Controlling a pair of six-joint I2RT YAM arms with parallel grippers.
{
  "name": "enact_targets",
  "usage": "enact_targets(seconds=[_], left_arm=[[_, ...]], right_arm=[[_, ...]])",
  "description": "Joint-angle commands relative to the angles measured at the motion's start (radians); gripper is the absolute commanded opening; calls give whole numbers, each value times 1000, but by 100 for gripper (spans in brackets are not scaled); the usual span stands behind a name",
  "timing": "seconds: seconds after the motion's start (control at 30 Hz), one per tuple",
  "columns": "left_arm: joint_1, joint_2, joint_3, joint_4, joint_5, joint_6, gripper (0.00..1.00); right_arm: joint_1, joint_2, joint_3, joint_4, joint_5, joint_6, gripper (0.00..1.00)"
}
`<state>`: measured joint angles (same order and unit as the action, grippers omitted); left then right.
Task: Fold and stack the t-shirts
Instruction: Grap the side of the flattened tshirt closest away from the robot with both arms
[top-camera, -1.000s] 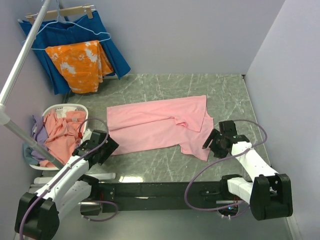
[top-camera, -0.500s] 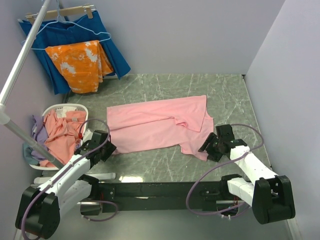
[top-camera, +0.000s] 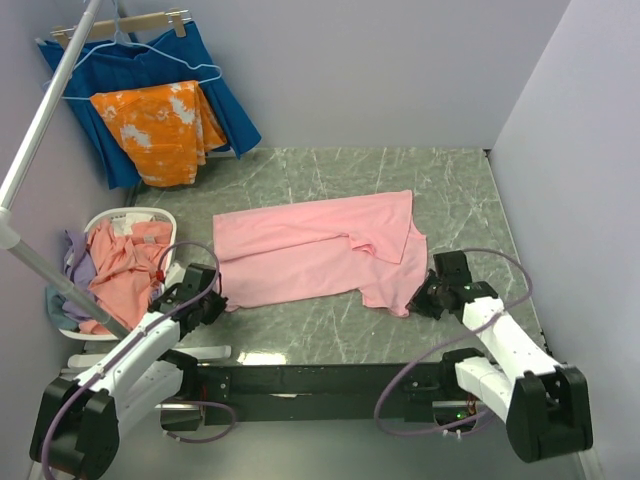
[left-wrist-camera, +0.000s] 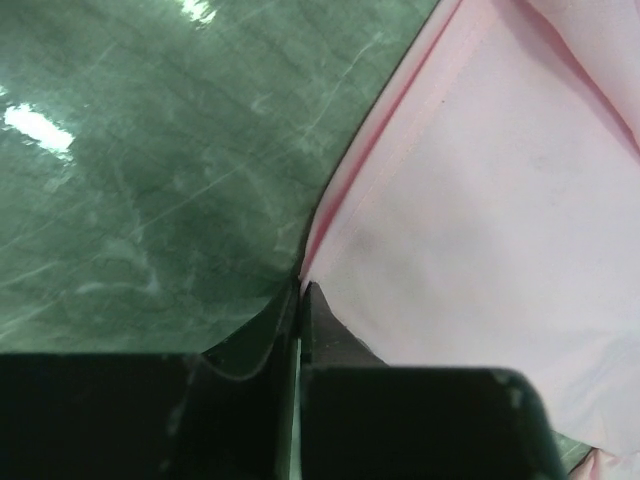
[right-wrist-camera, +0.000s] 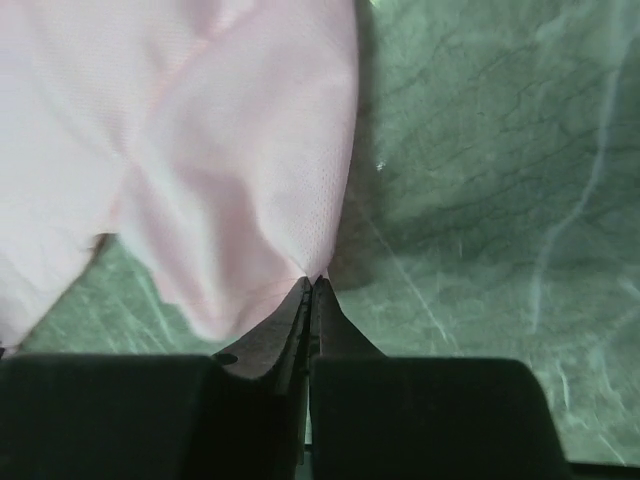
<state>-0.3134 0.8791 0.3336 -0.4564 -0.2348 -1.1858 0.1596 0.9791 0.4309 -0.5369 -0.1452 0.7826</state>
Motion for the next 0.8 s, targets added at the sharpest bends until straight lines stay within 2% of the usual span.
enact_targets(seconds=[0.0, 0.2, 0.4, 0.77], left_arm=[[-4, -48, 87, -105, -46, 15, 6], [-4, -52, 169, -159, -96, 38, 5], [-4, -22, 199, -128, -110, 64, 7], [13, 170, 315, -51, -153, 132, 9]], right_arm=[[8, -100, 112, -75, 97, -28, 0], [5, -62, 218, -86, 124, -62, 0], [-2, 18, 305, -34, 131, -85, 0], [-48, 230, 477, 47, 127, -132, 0]])
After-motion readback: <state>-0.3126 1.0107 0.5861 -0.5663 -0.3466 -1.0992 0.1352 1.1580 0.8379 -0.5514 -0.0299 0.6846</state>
